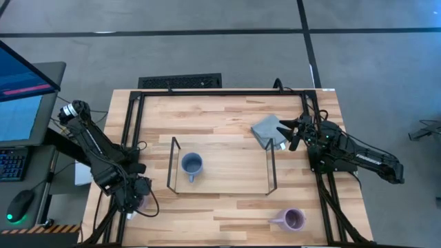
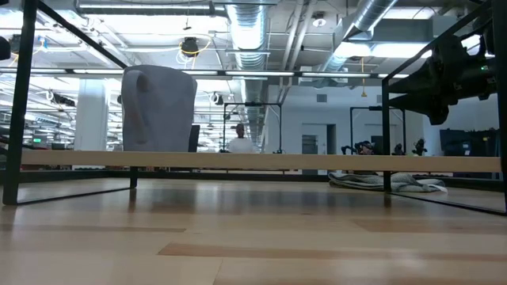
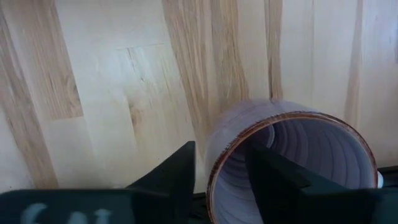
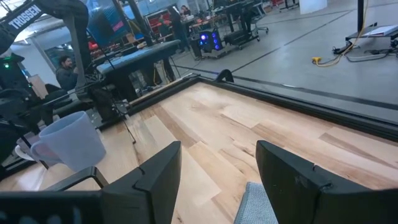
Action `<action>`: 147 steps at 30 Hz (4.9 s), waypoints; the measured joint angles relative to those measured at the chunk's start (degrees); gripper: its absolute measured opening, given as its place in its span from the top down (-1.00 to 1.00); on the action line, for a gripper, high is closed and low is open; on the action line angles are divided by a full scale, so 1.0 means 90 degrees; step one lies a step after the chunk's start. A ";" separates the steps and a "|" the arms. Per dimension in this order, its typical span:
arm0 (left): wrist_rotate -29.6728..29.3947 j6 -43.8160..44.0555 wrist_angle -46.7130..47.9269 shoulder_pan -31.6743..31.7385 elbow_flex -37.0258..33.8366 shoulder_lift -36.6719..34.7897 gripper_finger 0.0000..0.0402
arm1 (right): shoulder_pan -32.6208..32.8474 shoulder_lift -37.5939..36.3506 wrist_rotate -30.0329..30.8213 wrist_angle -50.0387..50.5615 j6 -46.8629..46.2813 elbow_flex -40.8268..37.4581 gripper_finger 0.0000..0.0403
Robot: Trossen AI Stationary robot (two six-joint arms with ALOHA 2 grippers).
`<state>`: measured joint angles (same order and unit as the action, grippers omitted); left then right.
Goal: Stack small to large cups/mugs on shelf
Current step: Put the left purple mug on the shelf
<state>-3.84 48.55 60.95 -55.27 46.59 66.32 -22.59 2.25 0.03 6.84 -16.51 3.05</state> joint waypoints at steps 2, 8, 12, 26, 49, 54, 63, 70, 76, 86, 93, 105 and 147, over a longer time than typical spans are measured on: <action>0.0002 -0.0002 0.0003 0.0000 0.0000 0.0000 0.50 | 0.0000 0.0000 0.0000 0.0001 0.0000 0.0000 -0.14; 0.0004 0.0010 0.0017 0.0000 0.0002 0.0000 0.80 | 0.0002 0.0000 0.0000 -0.0001 -0.0001 0.0000 -0.14; -0.0040 0.0020 0.0010 0.0000 0.0002 0.0002 0.90 | 0.0001 0.0001 0.0000 0.0001 -0.0002 0.0000 -0.14; -0.0112 0.0021 0.0015 0.0000 0.0002 0.0002 0.61 | 0.0001 0.0002 0.0000 0.0001 -0.0001 0.0002 -0.14; 0.0292 -0.0126 -0.0525 0.0075 -0.0435 -0.0097 0.59 | 0.0002 0.0001 0.0000 0.0000 -0.0002 0.0002 -0.14; 0.0221 -0.0150 -0.0522 0.0075 -0.0435 -0.0097 0.74 | 0.0001 -0.0001 0.0000 0.0000 -0.0002 0.0001 -0.14; 0.0164 -0.0293 -0.0538 0.0075 -0.0445 -0.0095 0.96 | 0.0002 0.0001 0.0000 0.0001 -0.0002 0.0001 -0.14; -0.0060 -0.0562 -0.0597 0.0075 -0.0445 -0.0095 0.96 | 0.0001 -0.0001 0.0000 0.0001 -0.0002 0.0002 -0.14; -0.0307 -0.0639 -0.0852 0.0072 -0.0445 -0.0095 0.97 | 0.0002 0.0000 0.0000 0.0001 -0.0002 0.0002 -0.14; -0.0505 -0.0552 -0.0758 0.0058 -0.0444 -0.0543 0.97 | 0.0002 -0.0001 0.0000 0.0001 -0.0002 0.0002 -0.14; -0.1082 -0.0672 -0.0558 0.0061 -0.0444 -0.0987 0.98 | 0.0001 0.0001 0.0002 0.0001 0.0028 0.0002 -0.14; -0.1917 -0.0897 -0.0116 0.0058 -0.0085 -0.2395 0.99 | 0.0002 0.0002 0.0000 0.0001 0.0078 0.0002 -0.14; -0.3765 -0.6590 -0.3258 0.2958 0.1666 -0.2470 0.99 | 0.0001 0.0002 0.0000 0.0001 0.0216 0.0002 -0.14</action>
<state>-37.72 -10.76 31.63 -28.65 61.59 44.09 -22.58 2.26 0.03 6.85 -14.57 3.07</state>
